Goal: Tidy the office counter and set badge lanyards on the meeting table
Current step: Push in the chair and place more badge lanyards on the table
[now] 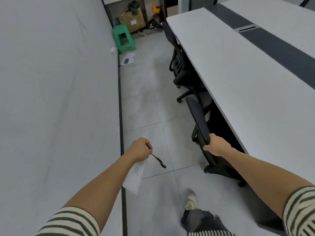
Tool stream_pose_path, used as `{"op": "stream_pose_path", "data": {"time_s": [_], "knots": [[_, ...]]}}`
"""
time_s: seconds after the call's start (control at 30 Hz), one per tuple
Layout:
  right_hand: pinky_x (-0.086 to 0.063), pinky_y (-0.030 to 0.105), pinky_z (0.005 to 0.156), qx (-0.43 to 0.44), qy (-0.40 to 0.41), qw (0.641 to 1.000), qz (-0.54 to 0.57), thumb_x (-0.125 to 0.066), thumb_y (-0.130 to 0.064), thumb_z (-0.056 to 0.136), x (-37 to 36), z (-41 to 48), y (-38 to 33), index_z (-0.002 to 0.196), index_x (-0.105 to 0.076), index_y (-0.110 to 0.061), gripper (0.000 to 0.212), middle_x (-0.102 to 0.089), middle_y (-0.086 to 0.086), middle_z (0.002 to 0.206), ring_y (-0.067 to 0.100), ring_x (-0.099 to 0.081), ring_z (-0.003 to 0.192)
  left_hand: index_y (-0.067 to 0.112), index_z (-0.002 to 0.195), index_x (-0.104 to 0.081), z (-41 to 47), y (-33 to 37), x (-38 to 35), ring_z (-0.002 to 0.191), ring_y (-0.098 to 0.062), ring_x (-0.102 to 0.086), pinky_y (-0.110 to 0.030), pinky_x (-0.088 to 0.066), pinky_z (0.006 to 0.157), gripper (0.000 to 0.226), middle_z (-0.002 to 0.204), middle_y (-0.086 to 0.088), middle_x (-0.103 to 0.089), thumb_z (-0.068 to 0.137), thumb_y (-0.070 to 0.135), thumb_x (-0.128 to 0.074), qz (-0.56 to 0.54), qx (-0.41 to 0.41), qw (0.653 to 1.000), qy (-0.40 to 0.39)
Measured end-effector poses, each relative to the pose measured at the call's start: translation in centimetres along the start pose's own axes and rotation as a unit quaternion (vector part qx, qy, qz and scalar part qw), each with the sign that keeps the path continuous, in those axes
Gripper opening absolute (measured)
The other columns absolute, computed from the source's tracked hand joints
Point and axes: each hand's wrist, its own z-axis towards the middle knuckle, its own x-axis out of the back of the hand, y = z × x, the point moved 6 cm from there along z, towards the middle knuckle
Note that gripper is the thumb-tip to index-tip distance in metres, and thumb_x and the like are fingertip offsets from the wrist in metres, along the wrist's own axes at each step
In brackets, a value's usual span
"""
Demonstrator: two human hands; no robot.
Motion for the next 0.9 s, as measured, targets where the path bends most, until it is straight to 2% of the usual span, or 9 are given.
{"op": "stream_pose_path", "data": {"time_s": [0.07,0.17,0.23,0.33,0.47,0.53,0.63,0.73,0.9], "knots": [[-0.055,0.038,0.085,-0.032,-0.035,0.999,0.018,-0.065,-0.034,0.089,-1.3,2.8,0.0,0.146,-0.027,-0.007,0.074,-0.059,0.012,0.121,0.027,-0.061,0.096,0.014,0.089,-0.065,3.5,0.5,1.4,0.069,-0.014,-0.061,-0.021,-0.047,0.061,0.005,0.073,0.000,-0.062,0.090,0.013,-0.060,0.014,0.000,1.000,-0.005],[-0.053,0.037,0.087,-0.073,-0.062,0.995,0.034,-0.060,-0.032,0.092,-2.5,5.4,0.4,0.155,-0.009,-0.011,0.084,-0.057,0.014,0.128,0.029,-0.060,0.103,0.014,0.091,-0.065,7.9,1.0,3.1,0.066,-0.012,-0.059,-0.020,-0.043,0.058,0.005,0.073,-0.002,-0.062,0.091,0.013,-0.060,0.007,-0.007,1.000,-0.009],[-0.053,0.036,0.075,-0.100,-0.061,0.993,0.011,-0.052,-0.028,0.095,-3.3,6.6,0.9,0.157,-0.003,-0.016,0.079,-0.062,0.010,0.114,0.025,-0.062,0.092,0.014,0.092,-0.065,10.3,1.0,3.2,0.066,-0.012,-0.059,-0.020,-0.044,0.058,0.005,0.074,-0.003,-0.063,0.091,0.013,-0.060,0.022,-0.008,0.999,-0.037],[-0.041,0.028,0.053,-0.140,-0.051,0.988,-0.035,-0.044,-0.019,0.096,-4.6,7.2,1.0,0.157,-0.001,-0.021,0.075,-0.064,0.002,0.090,0.018,-0.059,0.071,0.013,0.094,-0.066,13.0,0.3,3.5,0.065,-0.010,-0.059,-0.020,-0.044,0.057,0.007,0.076,-0.004,-0.065,0.092,0.014,-0.060,0.035,-0.013,0.998,-0.059],[-0.045,0.028,0.056,-0.158,-0.028,0.986,-0.049,-0.048,-0.019,0.093,-5.0,6.4,-0.8,0.156,-0.010,-0.026,0.073,-0.057,-0.004,0.083,0.014,-0.054,0.065,0.011,0.094,-0.066,16.8,-0.2,3.5,0.061,-0.010,-0.059,-0.018,-0.043,0.051,0.008,0.072,-0.005,-0.064,0.091,0.012,-0.059,0.049,-0.034,0.994,-0.089],[-0.048,0.029,0.060,-0.163,-0.017,0.985,-0.049,-0.048,-0.020,0.094,-5.8,5.1,-1.7,0.154,-0.014,-0.030,0.070,-0.058,-0.003,0.090,0.016,-0.056,0.068,0.011,0.093,-0.066,18.0,-0.5,3.1,0.061,-0.015,-0.060,-0.020,-0.046,0.052,0.007,0.069,-0.005,-0.064,0.090,0.010,-0.059,0.058,-0.051,0.991,-0.105],[-0.054,0.035,0.073,-0.176,-0.011,0.984,-0.036,-0.045,-0.018,0.094,-8.7,2.3,-3.5,0.154,-0.016,-0.034,0.068,-0.060,-0.002,0.122,0.023,-0.062,0.093,0.014,0.099,-0.064,19.7,-1.2,2.1,0.062,-0.015,-0.061,-0.023,-0.048,0.057,0.012,0.073,-0.006,-0.066,0.088,0.010,-0.060,0.084,-0.082,0.982,-0.148],[-0.049,0.035,0.082,-0.188,-0.019,0.982,-0.025,-0.041,-0.016,0.094,-12.1,-0.9,-5.5,0.154,-0.016,-0.036,0.068,-0.048,-0.005,0.144,0.025,-0.056,0.114,0.015,0.111,-0.058,20.9,-1.8,1.6,0.065,-0.013,-0.060,-0.025,-0.045,0.060,0.024,0.084,-0.008,-0.068,0.088,0.010,-0.060,0.109,-0.119,0.970,-0.180],[-0.036,0.045,0.106,-0.189,-0.084,0.978,-0.037,-0.047,-0.028,0.095,-16.8,-5.2,-7.7,0.155,-0.010,-0.034,0.071,-0.033,-0.001,0.155,0.028,-0.041,0.133,0.018,0.130,-0.048,20.9,-3.7,1.1,0.090,-0.026,-0.064,-0.036,-0.054,0.079,0.044,0.099,-0.012,-0.066,0.087,0.011,-0.058,0.143,-0.123,0.964,-0.189]]}}
